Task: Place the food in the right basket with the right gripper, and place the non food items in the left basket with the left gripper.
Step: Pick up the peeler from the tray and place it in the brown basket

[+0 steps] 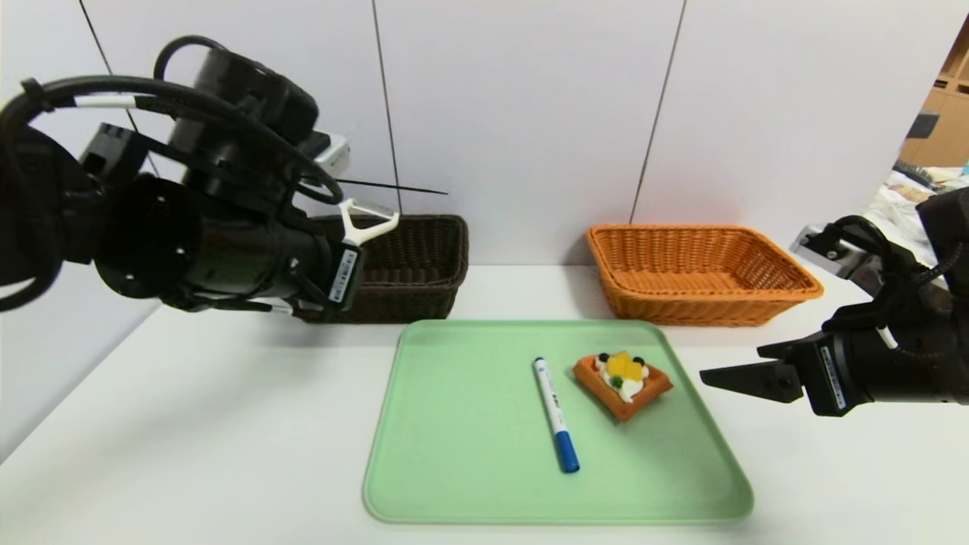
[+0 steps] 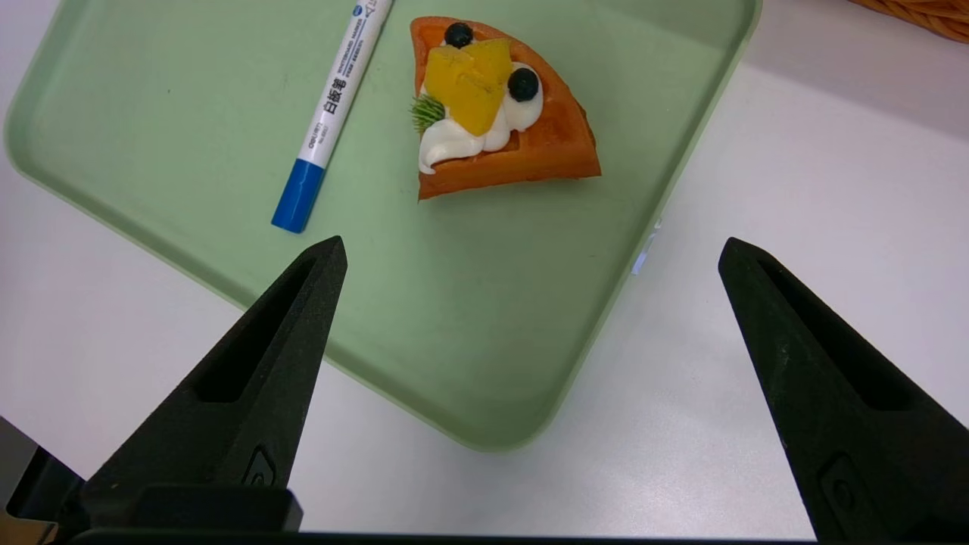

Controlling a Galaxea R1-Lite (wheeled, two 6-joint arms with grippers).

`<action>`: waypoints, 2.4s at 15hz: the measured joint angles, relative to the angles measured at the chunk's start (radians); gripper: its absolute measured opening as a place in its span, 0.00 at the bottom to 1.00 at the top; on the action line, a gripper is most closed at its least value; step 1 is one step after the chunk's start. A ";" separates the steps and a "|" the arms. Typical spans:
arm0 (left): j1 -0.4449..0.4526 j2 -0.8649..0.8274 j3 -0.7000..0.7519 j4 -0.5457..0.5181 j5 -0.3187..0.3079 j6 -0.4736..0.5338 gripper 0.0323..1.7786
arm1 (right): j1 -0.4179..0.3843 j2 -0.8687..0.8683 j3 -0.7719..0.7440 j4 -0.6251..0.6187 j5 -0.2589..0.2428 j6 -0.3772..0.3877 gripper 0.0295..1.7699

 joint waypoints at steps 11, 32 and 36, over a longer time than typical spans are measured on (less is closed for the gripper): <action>0.356 0.164 -0.058 -0.163 -0.519 0.879 0.17 | 0.000 -0.010 0.023 0.003 0.000 0.000 0.96; 0.406 0.550 -0.379 -0.196 -0.600 1.131 0.17 | -0.020 -0.154 0.110 0.004 -0.003 0.001 0.96; 0.402 0.557 -0.465 -0.092 -0.602 1.088 0.17 | -0.019 -0.159 0.111 0.004 -0.002 0.001 0.96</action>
